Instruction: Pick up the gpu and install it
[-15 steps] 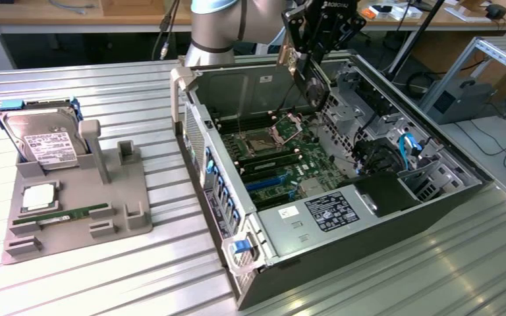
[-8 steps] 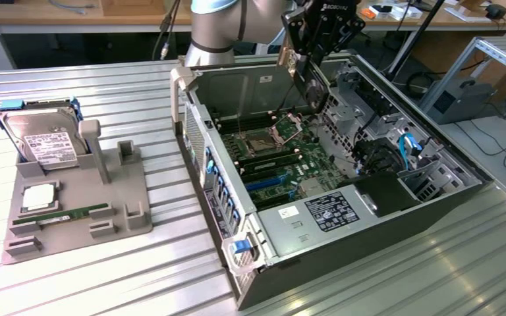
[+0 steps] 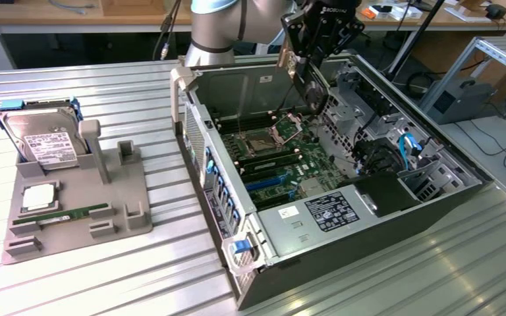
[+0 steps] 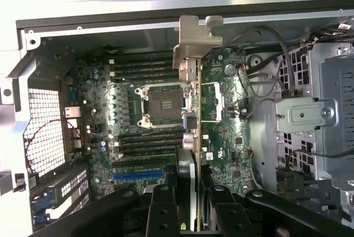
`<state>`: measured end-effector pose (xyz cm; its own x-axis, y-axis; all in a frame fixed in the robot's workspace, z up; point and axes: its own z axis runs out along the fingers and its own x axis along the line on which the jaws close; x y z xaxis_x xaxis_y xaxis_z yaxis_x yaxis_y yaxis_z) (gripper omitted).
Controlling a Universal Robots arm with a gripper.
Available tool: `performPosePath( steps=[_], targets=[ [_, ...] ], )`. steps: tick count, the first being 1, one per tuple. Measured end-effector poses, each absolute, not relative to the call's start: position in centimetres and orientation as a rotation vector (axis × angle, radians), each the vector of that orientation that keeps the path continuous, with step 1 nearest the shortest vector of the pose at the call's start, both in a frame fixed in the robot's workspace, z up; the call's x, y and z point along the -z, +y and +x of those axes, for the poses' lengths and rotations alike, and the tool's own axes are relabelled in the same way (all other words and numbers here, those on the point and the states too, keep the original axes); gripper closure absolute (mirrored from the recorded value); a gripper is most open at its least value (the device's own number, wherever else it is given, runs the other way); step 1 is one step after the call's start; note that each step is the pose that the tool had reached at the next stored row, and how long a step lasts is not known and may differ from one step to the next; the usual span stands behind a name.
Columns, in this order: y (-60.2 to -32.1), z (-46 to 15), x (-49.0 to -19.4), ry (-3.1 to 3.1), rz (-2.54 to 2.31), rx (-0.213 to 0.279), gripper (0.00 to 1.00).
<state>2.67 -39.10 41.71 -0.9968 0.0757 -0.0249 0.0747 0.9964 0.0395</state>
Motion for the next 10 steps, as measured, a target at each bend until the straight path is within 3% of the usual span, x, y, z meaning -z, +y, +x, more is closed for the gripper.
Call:
performPosePath(
  steps=[10],
  targets=[
    [-39.10, 2.72, -41.30, 3.112, 0.117, -0.060, 0.73]
  ],
)
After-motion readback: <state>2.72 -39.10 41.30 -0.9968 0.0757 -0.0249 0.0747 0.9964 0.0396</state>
